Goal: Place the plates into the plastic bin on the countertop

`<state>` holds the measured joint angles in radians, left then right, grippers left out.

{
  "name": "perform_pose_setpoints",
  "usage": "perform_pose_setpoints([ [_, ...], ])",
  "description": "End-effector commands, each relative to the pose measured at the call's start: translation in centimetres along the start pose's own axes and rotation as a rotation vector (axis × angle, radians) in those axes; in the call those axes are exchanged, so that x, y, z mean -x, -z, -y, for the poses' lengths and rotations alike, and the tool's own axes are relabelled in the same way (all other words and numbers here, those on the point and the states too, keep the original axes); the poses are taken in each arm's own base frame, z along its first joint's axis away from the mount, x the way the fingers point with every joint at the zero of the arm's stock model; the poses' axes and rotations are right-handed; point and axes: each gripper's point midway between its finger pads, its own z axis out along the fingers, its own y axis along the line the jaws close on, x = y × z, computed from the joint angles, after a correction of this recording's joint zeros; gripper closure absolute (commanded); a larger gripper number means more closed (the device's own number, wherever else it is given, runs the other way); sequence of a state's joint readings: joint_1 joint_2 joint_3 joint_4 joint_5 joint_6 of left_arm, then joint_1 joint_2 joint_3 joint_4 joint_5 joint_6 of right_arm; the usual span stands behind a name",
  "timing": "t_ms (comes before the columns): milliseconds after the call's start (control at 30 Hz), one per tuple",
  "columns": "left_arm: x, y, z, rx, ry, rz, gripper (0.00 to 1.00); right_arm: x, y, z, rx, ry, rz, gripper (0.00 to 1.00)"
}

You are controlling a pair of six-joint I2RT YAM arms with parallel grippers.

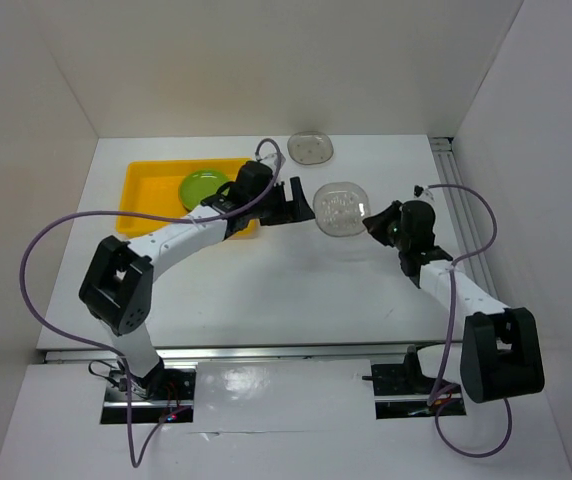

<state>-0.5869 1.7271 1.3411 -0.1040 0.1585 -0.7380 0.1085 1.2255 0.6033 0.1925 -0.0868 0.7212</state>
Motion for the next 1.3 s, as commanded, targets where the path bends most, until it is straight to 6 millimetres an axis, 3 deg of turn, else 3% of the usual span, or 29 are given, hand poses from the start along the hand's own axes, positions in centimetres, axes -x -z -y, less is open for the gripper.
perform_pose_setpoints([
  [0,-0.4,-1.0,-1.1,0.031,0.027,0.018,0.06,-0.6,0.8,-3.4,0.108,-0.007,-0.014,1.00],
  [67,-0.8,-1.6,-0.9,0.019,0.041,0.021,0.06,-0.9,1.2,-4.7,0.136,0.005,-0.024,1.00],
  [200,-1.2,-1.9,-0.1,-0.004,0.057,0.012,0.11,-1.0,1.2,-4.7,0.118,0.009,-0.024,1.00],
  [300,-1.3,-2.3,0.6,0.003,0.046,0.021,0.25,-1.3,1.5,-6.1,0.167,-0.007,-0.048,1.00],
  [367,-0.7,-2.3,0.6,0.014,0.045,0.041,0.52,-1.9,1.7,-6.9,0.194,0.002,-0.065,1.00],
  [467,0.1,-2.1,-0.6,0.093,0.057,0.075,1.00,-2.7,1.9,-8.0,0.221,0.006,-0.075,0.99],
  [500,0.3,-1.7,-0.5,0.119,0.052,0.088,1.00,-2.8,1.9,-8.1,0.227,0.006,-0.082,0.95],
  [533,0.8,-1.3,-0.7,0.151,0.063,0.103,1.00,-2.8,2.0,-8.6,0.243,0.010,-0.079,0.54],
  [567,2.0,-0.9,-1.8,0.207,0.069,0.141,1.00,-3.0,1.9,-8.7,0.250,0.011,-0.087,0.17],
  [600,1.8,-0.1,-3.1,0.262,0.091,0.129,1.00,-2.2,1.9,-9.2,0.256,0.032,-0.061,0.00],
  [667,5.0,2.4,-6.1,0.346,0.172,0.202,1.00,-1.3,0.6,-8.2,0.185,0.047,-0.038,0.00],
  [700,5.7,3.5,-7.6,0.379,0.206,0.214,1.00,-1.1,0.1,-7.8,0.172,0.057,-0.036,0.00],
  [733,7.8,5.2,-10.7,0.413,0.259,0.256,1.00,-1.4,-1.3,-6.1,0.118,0.062,-0.050,0.00],
  [767,8.6,6.3,-12.2,0.428,0.303,0.272,1.00,-1.5,-2.1,-5.3,0.093,0.074,-0.061,0.00],
  [800,9.1,7.1,-13.1,0.408,0.334,0.266,1.00,-1.4,-3.0,-5.5,0.099,0.080,-0.078,0.00],
  [833,11.1,8.7,-16.0,0.430,0.371,0.316,1.00,-1.9,-3.9,-5.0,0.086,0.093,-0.092,0.00],
  [867,11.7,9.4,-17.1,0.435,0.380,0.322,1.00,-3.0,-5.5,-3.4,0.048,0.085,-0.133,0.00],
  [900,12.7,9.7,-18.2,0.432,0.392,0.328,1.00,-3.1,-6.4,-3.6,0.063,0.095,-0.133,0.00],
  [933,12.7,9.9,-21.0,0.447,0.446,0.303,1.00,-2.4,-7.3,-3.6,0.068,0.089,-0.125,0.00],
  [967,12.9,10.0,-22.2,0.446,0.447,0.298,1.00,-3.2,-8.9,-1.8,0.024,0.090,-0.154,0.00],
  [1000,13.0,9.9,-22.7,0.413,0.455,0.281,1.00,-2.2,-9.9,-3.1,0.069,0.088,-0.150,0.00],
  [1033,13.1,9.9,-23.6,0.408,0.470,0.280,1.00,-2.0,-10.9,-3.0,0.073,0.093,-0.158,0.00],
  [1067,13.1,9.9,-25.5,0.416,0.476,0.276,1.00,-2.9,-12.6,-1.5,0.044,0.083,-0.192,0.00],
  [1100,13.1,9.7,-26.1,0.407,0.486,0.270,1.00,-2.4,-13.6,-1.3,0.054,0.084,-0.191,0.00],
  [1133,13.3,9.7,-26.5,0.398,0.479,0.264,1.00,-1.0,-15.0,-2.8,0.087,0.089,-0.167,0.00],
  [1167,13.6,9.8,-27.2,0.397,0.469,0.272,1.00,-2.2,-16.7,-0.8,0.051,0.074,-0.208,0.00],
  [1200,13.2,9.5,-28.2,0.410,0.484,0.262,1.00,-1.8,-17.6,-0.3,0.049,0.067,-0.208,0.00],
  [1233,13.3,9.3,-27.6,0.376,0.478,0.257,1.00,-0.9,-18.8,-1.0,0.062,0.070,-0.193,0.00],
  [1267,13.2,9.4,-28.2,0.378,0.490,0.253,1.00,-1.6,-20.2,1.0,0.028,0.057,-0.211,0.00],
])
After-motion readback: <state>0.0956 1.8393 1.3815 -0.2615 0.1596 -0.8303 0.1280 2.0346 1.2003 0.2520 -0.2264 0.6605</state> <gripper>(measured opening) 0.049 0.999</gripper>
